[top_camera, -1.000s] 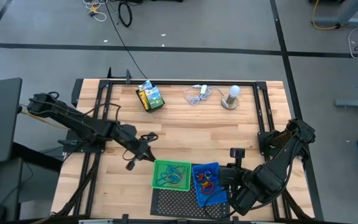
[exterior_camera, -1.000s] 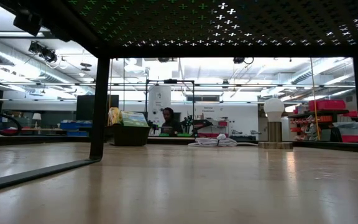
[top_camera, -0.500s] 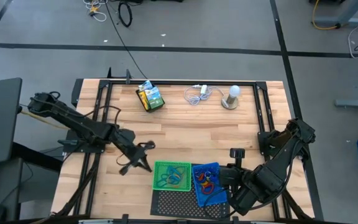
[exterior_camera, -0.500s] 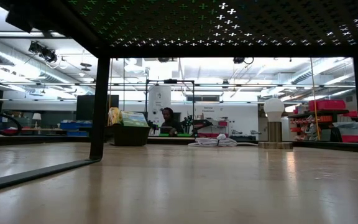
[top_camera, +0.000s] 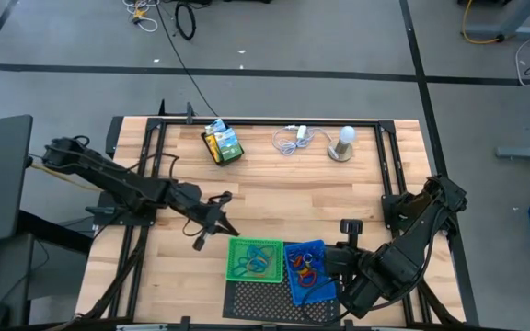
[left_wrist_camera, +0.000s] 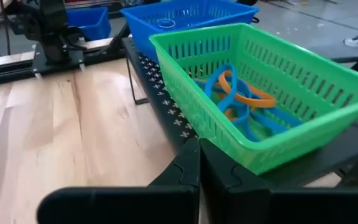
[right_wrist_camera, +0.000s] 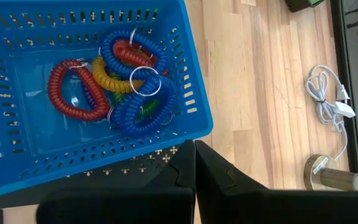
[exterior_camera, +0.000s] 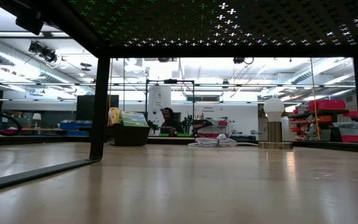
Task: Pick & Place Office Desk Supplies
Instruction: Adjust the green and blue bin
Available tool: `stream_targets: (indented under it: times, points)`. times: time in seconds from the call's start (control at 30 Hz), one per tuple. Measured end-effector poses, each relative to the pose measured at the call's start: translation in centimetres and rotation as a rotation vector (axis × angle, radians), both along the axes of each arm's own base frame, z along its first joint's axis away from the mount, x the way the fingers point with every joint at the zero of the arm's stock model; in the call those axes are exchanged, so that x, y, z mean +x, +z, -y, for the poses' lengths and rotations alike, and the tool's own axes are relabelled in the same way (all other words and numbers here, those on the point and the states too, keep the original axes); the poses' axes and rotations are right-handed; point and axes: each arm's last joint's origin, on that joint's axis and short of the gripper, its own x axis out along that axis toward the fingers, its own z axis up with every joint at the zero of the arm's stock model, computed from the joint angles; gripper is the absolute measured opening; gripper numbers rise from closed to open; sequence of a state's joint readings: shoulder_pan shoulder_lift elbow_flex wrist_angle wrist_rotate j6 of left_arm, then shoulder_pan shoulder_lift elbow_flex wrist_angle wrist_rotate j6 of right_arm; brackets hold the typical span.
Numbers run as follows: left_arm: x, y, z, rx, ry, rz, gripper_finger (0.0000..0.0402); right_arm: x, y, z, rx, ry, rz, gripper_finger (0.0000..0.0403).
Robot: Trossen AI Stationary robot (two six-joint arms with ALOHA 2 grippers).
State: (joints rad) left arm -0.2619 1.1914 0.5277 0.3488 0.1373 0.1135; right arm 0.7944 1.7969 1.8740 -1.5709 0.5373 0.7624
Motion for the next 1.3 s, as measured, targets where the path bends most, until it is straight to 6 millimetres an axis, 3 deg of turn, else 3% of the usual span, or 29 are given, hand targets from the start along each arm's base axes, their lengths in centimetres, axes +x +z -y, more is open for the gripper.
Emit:
stream_targets:
  times: [0.3, 1.3]
  points:
    - [0.8, -1.3, 0.6, -0.042, -0.104, -0.046, 0.0001, 0.0, 0.0, 0.0, 0.001, 0.01, -0.009, 0.0]
    - [-0.7, -1.1, 4.3, -0.108, -0.435, -0.048, 0.0001, 0.0, 0.0, 0.0, 0.004, 0.021, -0.02, 0.0]
